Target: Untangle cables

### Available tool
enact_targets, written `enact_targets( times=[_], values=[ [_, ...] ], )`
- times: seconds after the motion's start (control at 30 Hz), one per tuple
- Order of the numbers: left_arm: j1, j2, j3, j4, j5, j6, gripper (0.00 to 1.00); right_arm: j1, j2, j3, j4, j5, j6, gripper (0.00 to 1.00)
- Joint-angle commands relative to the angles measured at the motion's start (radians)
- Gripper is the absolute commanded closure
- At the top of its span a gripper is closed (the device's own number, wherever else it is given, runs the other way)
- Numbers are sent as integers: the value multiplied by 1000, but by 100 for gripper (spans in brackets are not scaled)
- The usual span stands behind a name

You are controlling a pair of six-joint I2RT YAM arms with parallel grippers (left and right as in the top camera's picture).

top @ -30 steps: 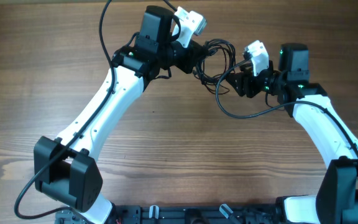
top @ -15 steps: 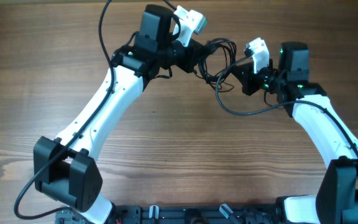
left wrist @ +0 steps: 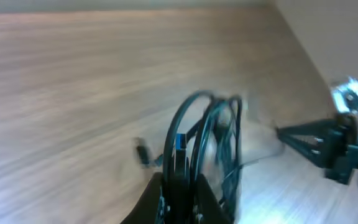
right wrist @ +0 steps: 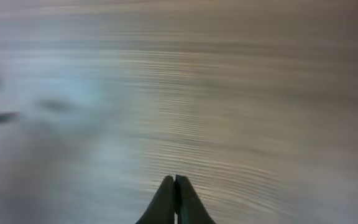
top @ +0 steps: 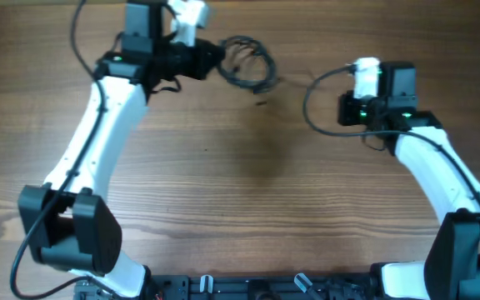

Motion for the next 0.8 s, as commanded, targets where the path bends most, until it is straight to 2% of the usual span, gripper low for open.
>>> enact_targets(
  times=[0.0,0.1,0.2,0.27,0.3,0.37,0.4,0.47,0.63,0.7,0.77],
  values=[
    [149,-116,27,-19,-22,1,94,-116,13,5,-15,100,65,96],
    [233,-187,27,-61,-11,1,94,-170,13,5,-29,80,69,96],
    [225,-217,27,-133,3,45,93,-150,13,5,-28,-17,62,93],
    [204,-217,27,-147,29,50,93,-136,13,5,-29,-70,62,78],
    [176,-217,27,-147,47,50,93,-126,13,5,-36,-167,61,68],
    [137,-217,27,-142,46,50,92,-120,13,5,-31,-356,61,60],
    [107,-216,27,-138,45,53,89,-118,13,5,-18,-471,63,55],
    [63,-216,27,-131,24,58,87,-116,13,5,13,-647,66,50],
    [-24,-203,27,-127,-18,80,86,-106,13,5,141,-1056,148,45],
    [-45,-184,27,-127,-18,80,86,-103,13,5,201,-1137,210,45],
    [-76,-150,27,-127,-18,80,86,-74,13,5,290,-1154,371,45]
  ],
)
